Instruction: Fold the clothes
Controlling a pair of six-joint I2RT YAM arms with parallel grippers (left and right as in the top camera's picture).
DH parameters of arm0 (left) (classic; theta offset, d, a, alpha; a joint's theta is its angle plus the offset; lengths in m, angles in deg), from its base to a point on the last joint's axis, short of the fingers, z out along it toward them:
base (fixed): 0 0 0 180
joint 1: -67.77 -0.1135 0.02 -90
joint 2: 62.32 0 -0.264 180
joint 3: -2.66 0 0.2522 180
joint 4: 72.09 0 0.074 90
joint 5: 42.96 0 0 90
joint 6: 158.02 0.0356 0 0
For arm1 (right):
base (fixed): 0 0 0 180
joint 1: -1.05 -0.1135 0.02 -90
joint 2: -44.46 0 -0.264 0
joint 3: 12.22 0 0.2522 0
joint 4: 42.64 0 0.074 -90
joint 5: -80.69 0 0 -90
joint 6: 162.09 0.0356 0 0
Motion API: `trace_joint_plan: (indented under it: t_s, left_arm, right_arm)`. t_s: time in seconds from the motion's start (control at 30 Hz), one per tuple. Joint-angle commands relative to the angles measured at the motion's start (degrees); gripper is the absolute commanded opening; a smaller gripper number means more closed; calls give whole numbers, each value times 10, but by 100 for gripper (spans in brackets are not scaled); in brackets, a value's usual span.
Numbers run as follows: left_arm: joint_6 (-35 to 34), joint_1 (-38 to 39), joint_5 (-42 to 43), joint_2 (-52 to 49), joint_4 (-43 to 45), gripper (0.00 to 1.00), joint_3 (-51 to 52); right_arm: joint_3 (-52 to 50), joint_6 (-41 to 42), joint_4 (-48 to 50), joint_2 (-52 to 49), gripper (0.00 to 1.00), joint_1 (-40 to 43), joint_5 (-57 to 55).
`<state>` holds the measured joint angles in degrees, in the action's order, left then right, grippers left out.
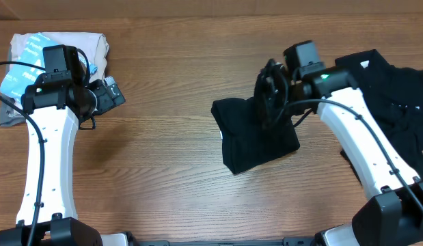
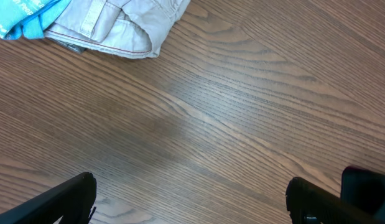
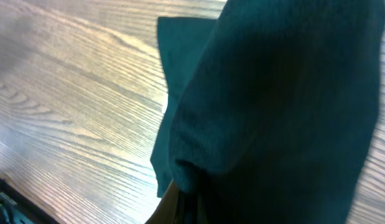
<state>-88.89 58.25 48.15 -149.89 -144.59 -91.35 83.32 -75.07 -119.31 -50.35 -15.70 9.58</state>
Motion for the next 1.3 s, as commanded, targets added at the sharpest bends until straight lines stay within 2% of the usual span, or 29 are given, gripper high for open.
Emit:
trace_joint_plan:
  t_s: [0.0, 0.3, 0.77, 0.83, 0.97, 1.07, 1.13, 1.17, 1.23, 1.27]
  left_arm:
    - [-6, -2, 11, -2, 0, 100, -12]
    - [-6, -2, 21, -2, 0, 100, -12]
    - [-6, -2, 21, -2, 0, 100, -12]
    - [-6, -2, 21, -2, 0, 100, -12]
    - [-6, -2, 21, -2, 0, 100, -12]
    - [-6, -2, 21, -2, 0, 100, -12]
    - [-6, -2, 21, -2, 0, 100, -12]
    - [-6, -2, 21, -2, 0, 100, -12]
    - [-6, -2, 21, -2, 0, 100, -12]
    - [-6, -2, 21, -2, 0, 100, -12]
  right_arm:
    - [-37, 2, 24, 0, 4, -17, 2]
    - [-110, 74, 153, -15, 4, -54, 32]
    - [-110, 93, 179, -53, 4, -73, 70]
    - [-110, 111, 179, -53, 10, -73, 74]
    - [-110, 152, 179, -53, 15, -73, 84]
    - [-110, 153, 178, -53, 27, -73, 105]
    - [-110, 153, 178, -53, 27, -73, 120]
    - [-110, 153, 179, -53, 30, -73, 130]
    - [-110, 152, 179, -53, 43, -73, 162]
    - [-110, 152, 179, -53, 44, -73, 181]
